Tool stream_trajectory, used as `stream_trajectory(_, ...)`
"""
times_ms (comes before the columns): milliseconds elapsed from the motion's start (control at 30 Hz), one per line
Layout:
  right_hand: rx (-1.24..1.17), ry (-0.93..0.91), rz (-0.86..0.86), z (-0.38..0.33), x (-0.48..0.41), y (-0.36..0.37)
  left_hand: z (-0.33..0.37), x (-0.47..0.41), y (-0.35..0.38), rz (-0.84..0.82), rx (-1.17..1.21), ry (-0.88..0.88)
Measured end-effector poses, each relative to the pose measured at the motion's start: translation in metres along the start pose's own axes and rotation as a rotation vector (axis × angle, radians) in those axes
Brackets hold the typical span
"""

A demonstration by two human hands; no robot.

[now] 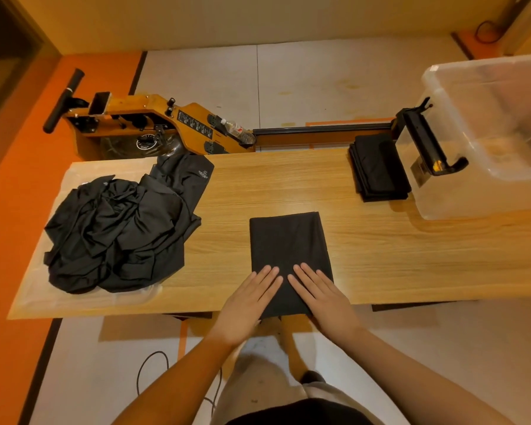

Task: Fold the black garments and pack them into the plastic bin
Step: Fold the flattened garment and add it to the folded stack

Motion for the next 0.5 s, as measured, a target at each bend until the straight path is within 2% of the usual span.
stream_trajectory(167,0.048,-0.100,0.118,-0.009,0.014,-0.011,0.007,0.016,-0.001,0.072,0.022,-0.002)
stream_trajectory(267,-0.002,-0.078,0.062,-0.005,0.021,-0.017,0.010,0.025,-0.012,0.068,0.125,0.021)
stream_trajectory(333,-0.118,-0.025,0.032,-0.001,0.024,-0.025,0.008,0.028,-0.019,0.036,0.265,0.009)
stream_trajectory(400,-0.262,0.072,-0.017,0.006,0.021,-0.037,0.002,0.028,-0.030,0.066,0.424,-0.059)
stream_trajectory(500,-0.418,0.167,-0.055,0.015,0.004,-0.056,-0.016,0.021,-0.045,0.126,0.671,-0.269)
Point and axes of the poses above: each hand's wrist, its own x-axis away from the middle knuckle, its own y-axis out of the palm, z = x × y, the point moved 5 cm from there along -x, towards the middle knuckle, and after that the axes turned 6 degrees about -y, right-handed, at the moved point
